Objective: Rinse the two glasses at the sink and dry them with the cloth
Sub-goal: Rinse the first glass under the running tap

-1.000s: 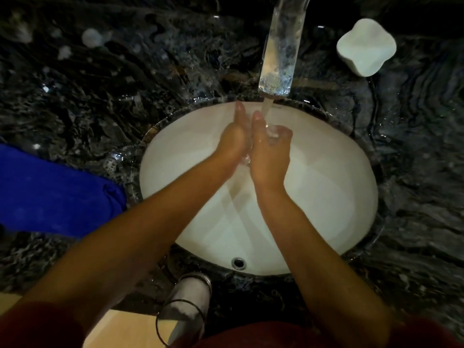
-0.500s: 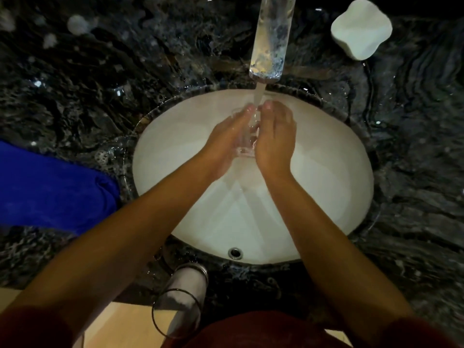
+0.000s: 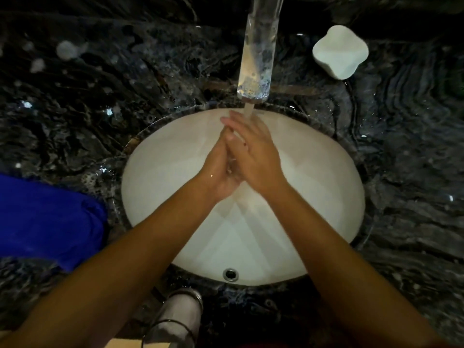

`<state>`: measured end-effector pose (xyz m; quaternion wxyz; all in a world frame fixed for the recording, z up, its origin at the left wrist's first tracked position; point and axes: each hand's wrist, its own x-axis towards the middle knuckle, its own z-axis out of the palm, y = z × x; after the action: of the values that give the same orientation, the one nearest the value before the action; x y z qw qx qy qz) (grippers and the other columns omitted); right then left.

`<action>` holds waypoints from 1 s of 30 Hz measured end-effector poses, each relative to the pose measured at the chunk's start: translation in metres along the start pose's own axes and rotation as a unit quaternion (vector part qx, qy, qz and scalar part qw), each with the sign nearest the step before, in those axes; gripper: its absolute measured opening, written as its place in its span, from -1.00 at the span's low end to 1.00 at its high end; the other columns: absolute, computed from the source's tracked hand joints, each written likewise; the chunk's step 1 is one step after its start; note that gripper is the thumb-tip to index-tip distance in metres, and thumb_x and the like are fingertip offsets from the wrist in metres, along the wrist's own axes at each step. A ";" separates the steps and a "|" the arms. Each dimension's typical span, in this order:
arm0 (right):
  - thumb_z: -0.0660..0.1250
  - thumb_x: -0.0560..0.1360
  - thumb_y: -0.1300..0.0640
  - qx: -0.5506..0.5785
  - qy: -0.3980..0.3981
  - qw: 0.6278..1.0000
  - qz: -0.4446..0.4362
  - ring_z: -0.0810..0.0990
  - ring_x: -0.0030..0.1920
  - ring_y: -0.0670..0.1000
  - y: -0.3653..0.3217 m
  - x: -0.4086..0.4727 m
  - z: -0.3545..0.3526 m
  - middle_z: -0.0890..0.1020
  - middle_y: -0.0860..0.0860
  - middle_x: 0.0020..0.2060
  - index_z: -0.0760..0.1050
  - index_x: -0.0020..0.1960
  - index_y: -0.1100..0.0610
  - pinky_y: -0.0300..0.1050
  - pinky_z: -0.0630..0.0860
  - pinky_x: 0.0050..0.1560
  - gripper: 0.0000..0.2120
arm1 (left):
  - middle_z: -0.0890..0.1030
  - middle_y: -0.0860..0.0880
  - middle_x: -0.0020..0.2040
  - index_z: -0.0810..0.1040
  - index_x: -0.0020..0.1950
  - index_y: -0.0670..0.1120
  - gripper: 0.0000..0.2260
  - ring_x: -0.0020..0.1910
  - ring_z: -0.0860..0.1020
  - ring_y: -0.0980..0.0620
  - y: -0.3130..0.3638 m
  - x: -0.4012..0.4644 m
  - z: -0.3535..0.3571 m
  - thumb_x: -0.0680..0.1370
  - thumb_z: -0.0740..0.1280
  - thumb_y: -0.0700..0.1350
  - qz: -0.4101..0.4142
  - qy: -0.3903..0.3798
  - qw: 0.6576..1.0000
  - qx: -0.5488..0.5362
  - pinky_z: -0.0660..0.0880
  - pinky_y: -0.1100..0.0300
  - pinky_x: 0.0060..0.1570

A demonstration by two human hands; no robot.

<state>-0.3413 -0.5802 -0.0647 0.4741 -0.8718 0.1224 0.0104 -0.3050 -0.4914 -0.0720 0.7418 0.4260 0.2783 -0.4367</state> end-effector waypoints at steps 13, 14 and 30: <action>0.47 0.53 0.13 0.437 0.098 0.834 0.322 0.69 -0.22 0.12 -0.002 0.037 -0.025 0.72 0.15 -0.23 0.68 -0.05 0.23 0.01 0.65 -0.13 -0.86 | 0.67 -0.19 0.14 0.54 0.38 -0.16 -0.41 -0.04 0.71 -0.16 0.011 -0.005 0.014 0.64 0.18 0.30 0.067 -0.010 0.983 0.171 0.64 -0.07 -0.10; 0.49 0.52 0.11 0.474 0.099 0.800 0.355 0.71 -0.18 0.15 0.000 0.038 -0.026 0.73 0.17 -0.17 0.68 0.04 0.25 0.03 0.67 -0.09 -0.79 | 0.66 -0.18 0.21 0.50 0.42 -0.13 -0.41 0.04 0.71 -0.15 0.010 -0.005 0.016 0.62 0.18 0.30 0.102 0.008 0.973 0.209 0.64 -0.10 -0.03; 0.13 0.65 -0.01 0.431 0.160 0.806 0.372 0.66 -0.19 -0.08 -0.027 0.009 0.006 0.68 -0.05 -0.23 0.60 -0.05 0.07 -0.12 0.57 -0.10 -0.70 | 0.69 0.01 -0.25 0.59 -0.17 -0.13 -0.84 -0.18 0.66 0.07 0.007 0.006 0.018 0.60 0.32 -0.22 0.299 0.078 0.916 0.255 0.56 0.14 -0.05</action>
<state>-0.3260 -0.5627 -0.0472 0.7347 -0.4546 0.5035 -0.0078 -0.2954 -0.5076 -0.0655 0.6799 0.6967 0.0740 -0.2165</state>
